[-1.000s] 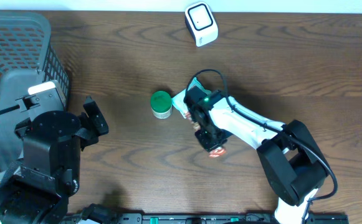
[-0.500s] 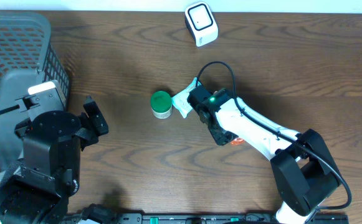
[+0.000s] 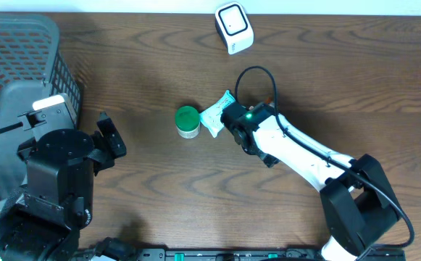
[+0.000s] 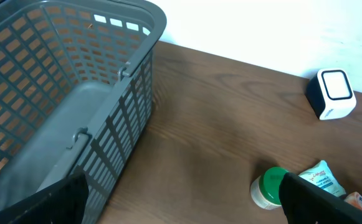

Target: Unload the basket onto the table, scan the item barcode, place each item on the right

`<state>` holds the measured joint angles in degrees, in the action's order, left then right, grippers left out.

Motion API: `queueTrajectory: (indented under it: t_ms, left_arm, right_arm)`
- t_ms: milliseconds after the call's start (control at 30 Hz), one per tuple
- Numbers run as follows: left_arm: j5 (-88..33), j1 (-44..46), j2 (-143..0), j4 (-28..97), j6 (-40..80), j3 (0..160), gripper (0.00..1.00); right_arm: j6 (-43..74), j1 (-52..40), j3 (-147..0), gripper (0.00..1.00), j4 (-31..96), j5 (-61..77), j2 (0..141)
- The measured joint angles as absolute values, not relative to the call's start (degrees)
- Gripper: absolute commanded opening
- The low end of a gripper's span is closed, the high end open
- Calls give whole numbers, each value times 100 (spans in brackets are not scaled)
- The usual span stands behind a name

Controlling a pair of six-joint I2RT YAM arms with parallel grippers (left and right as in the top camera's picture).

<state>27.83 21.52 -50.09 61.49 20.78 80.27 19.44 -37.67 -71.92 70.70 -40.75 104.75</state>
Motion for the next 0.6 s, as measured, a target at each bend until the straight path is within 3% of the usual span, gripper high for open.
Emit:
queueTrajectory:
  t_ms: [233,600]
  left_arm:
    - [2786,2152,-5009,6149,2078,8027,98]
    - [2786,2152,-5009,6149,2078,8027,98]
  right_arm:
    - [2176,-3767,-7192,1,6799,-5561,10440]
    - [1702,-3343,-7164,1,4956,-6794,10440]
